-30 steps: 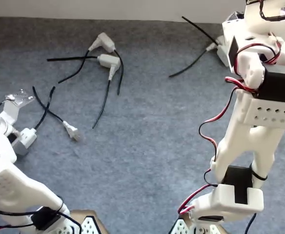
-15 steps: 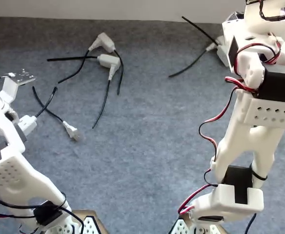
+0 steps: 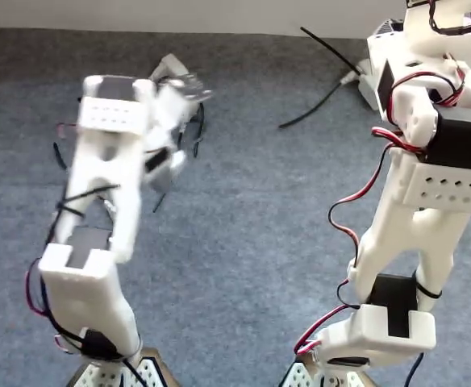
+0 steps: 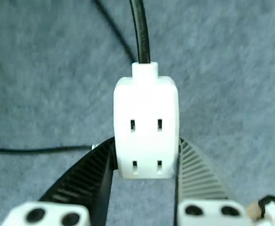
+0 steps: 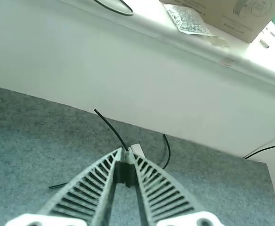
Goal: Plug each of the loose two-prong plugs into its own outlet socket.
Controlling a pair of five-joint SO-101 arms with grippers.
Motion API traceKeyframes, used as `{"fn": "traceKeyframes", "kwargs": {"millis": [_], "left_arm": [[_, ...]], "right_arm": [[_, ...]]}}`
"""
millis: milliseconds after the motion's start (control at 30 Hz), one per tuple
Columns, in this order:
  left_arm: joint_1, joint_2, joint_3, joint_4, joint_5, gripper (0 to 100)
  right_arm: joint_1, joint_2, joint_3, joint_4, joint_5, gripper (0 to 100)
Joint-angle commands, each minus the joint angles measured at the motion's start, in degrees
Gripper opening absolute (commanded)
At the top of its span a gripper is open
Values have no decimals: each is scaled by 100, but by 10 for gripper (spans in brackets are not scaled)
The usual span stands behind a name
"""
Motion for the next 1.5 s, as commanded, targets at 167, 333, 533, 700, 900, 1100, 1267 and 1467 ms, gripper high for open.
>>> {"fn": "traceKeyframes", "kwargs": {"millis": [167,333,533,700,900,1100,1267,1467], "left_arm": [[1385,840,-954,-1231,2673,11],[1534,2211,-1385,-1785,4070,11],[1798,3574,-2703,-1626,4958,101],[1824,4031,-4163,-519,5011,253],[1675,4031,-5499,246,5011,267],[1033,3495,-5903,246,5020,266],[268,2703,-5886,255,5029,263],[-673,1587,-4655,273,6075,263]], "right_arm": [[13,-295,-75,13,79,12],[295,-295,-75,13,79,12],[338,-295,-84,13,79,12],[338,-295,-84,13,79,12],[330,-295,-84,13,88,12],[321,-295,-84,13,88,12],[13,-295,-84,13,88,12],[-207,-295,-84,13,88,12]]}}
